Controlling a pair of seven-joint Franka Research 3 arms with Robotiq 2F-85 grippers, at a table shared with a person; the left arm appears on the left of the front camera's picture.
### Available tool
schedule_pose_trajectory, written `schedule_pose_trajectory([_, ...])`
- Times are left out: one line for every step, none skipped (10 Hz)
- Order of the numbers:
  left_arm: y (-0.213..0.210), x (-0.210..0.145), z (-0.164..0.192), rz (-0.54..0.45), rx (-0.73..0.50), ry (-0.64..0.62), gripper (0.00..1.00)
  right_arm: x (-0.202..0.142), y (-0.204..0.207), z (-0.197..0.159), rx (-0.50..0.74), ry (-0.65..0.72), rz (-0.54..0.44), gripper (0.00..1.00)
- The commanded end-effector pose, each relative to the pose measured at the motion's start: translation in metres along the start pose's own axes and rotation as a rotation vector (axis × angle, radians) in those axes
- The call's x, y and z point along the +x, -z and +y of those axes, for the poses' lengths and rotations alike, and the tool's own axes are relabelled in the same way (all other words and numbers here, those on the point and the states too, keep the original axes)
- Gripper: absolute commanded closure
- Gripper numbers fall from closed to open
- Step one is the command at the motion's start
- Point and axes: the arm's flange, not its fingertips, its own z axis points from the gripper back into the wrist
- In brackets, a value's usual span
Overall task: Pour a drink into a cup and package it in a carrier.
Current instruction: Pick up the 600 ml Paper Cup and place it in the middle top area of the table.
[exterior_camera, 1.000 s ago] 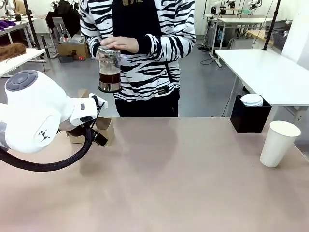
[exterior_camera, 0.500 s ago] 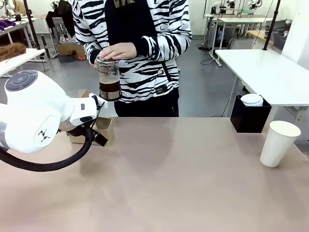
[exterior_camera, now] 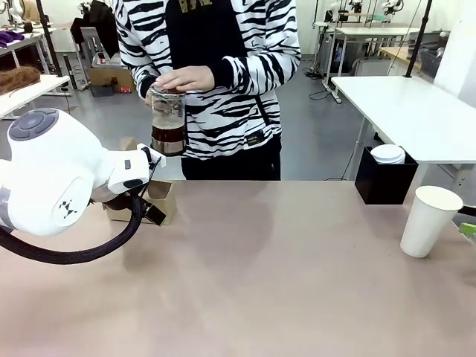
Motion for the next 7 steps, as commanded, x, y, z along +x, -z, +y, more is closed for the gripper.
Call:
schedule_pose_trajectory([0.000,0.000,0.000,-0.001,-0.001,0.001,0.00,-0.005,0.011,-0.001,-0.044,0.050,-0.042,0.00])
schedule_pose_trajectory([0.000,0.000,0.000,-0.001,-0.001,0.001,0.00,-0.006,0.015,-0.001,-0.048,0.045,-0.054,0.00])
schedule_pose_trajectory([0.000,0.000,0.000,-0.001,-0.001,0.001,0.00,-0.005,0.019,0.000,-0.054,0.045,-0.068,0.00])
schedule_pose_trajectory([0.000,0.000,0.000,-0.001,-0.001,0.001,0.00,-0.008,0.024,-0.002,-0.057,0.055,-0.063,0.00])
schedule_pose_trajectory([0.000,0.000,0.000,-0.001,-0.001,0.001,0.00,-0.010,0.029,-0.002,-0.042,0.064,-0.051,0.00])
schedule_pose_trajectory([0.000,0.000,0.000,-0.001,-0.001,0.001,0.00,-0.010,0.033,-0.001,-0.011,0.075,-0.044,0.00])
schedule_pose_trajectory([0.000,0.000,0.000,-0.001,-0.001,0.001,0.00,-0.011,0.036,0.000,0.013,0.086,-0.030,0.00])
